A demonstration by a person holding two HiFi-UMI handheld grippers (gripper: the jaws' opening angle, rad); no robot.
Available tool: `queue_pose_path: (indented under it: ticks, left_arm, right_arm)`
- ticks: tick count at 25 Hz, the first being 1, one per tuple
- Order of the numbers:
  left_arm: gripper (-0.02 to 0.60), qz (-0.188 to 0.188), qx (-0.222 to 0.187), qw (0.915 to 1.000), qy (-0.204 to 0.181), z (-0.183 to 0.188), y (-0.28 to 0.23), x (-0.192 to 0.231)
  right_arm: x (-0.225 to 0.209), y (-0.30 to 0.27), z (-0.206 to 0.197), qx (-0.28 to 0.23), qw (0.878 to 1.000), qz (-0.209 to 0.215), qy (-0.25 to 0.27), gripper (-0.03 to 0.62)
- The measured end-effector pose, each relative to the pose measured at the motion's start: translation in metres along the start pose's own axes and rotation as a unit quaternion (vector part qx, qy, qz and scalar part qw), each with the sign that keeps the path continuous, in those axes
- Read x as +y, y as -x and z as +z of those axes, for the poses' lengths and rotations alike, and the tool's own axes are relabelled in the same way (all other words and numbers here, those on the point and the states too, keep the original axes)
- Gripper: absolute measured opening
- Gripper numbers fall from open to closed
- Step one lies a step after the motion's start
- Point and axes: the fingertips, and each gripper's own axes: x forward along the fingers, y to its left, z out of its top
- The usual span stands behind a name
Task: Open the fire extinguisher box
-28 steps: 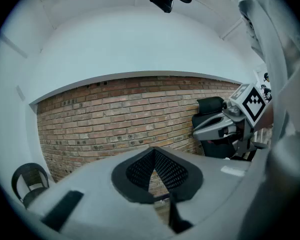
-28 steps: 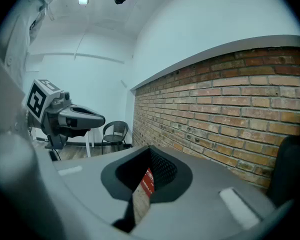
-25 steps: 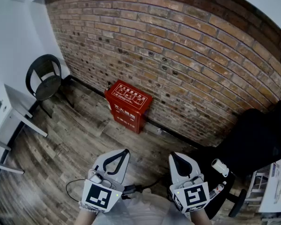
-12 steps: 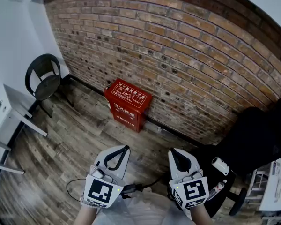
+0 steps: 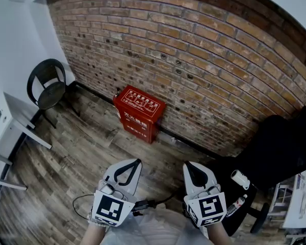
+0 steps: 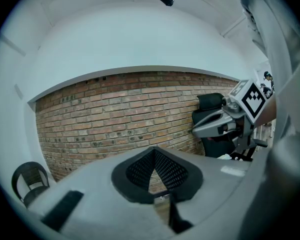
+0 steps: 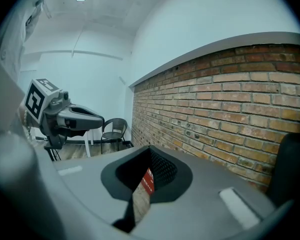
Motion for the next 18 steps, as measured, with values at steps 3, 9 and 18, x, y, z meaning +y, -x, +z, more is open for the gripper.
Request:
queue_pose_path:
  ticks: [3, 9, 18]
  left_arm:
    - [-0.003, 0.000, -0.005, 1.0000, 0.003, 0.001, 0.000, 0.001]
    - [-0.003, -0.001, -0.010, 1.0000, 0.002, 0.002, 0.005, 0.006]
    - [-0.003, -0.005, -0.022, 0.9997, 0.002, 0.001, 0.017, 0.014]
  right_arm:
    - [0.001, 0.000, -0.001, 0.002, 1.000, -0.001, 0.000, 0.008]
    - [0.005, -0.001, 0.000, 0.002, 1.000, -0.006, 0.001, 0.008]
    - [0.017, -0.002, 0.005, -0.007, 1.000, -0.023, 0.001, 0.008]
